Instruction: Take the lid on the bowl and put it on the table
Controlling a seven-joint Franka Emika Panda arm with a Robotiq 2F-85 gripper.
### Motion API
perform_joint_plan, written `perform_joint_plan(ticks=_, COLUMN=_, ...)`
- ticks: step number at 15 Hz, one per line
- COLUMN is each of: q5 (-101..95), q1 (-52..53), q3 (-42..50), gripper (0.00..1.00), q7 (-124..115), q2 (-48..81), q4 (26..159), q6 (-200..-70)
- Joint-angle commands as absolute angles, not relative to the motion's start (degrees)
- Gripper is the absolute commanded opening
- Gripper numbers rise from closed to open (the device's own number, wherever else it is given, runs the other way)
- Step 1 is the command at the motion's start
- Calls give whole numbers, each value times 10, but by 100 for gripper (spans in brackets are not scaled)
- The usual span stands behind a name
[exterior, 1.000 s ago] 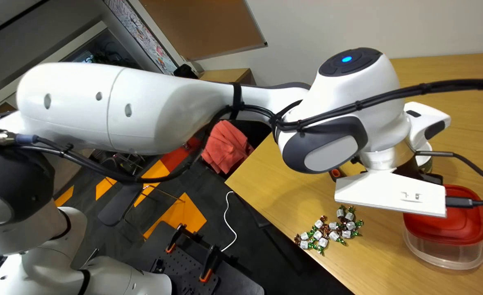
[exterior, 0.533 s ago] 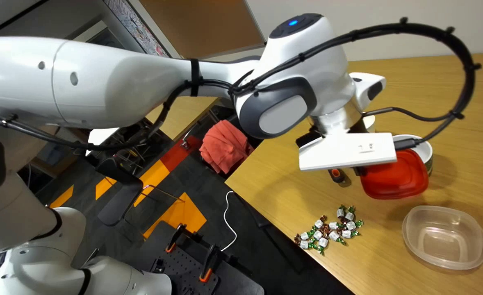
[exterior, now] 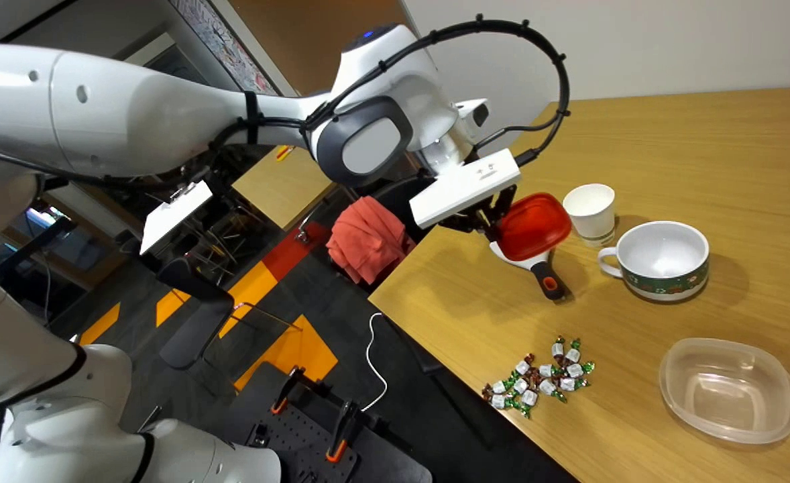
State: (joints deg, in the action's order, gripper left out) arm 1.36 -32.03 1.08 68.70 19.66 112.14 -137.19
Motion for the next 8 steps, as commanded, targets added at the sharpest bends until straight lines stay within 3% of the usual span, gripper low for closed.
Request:
perform_joint_plan(ticks=1, q5=35, q1=-266, q3=19, gripper=2, q7=738, q2=139, q4=1189, q6=-1421)
perform_joint_plan(ticks=6, q5=84, q1=-222, q3=21, gripper=2, q7=793, q2=101, q4=1229, q6=-1440)
perform_joint_plan(ticks=8, q5=77, q1=-207, q3=33, gripper=7, q7=772, q2=129, q4=1200, q6=-1422)
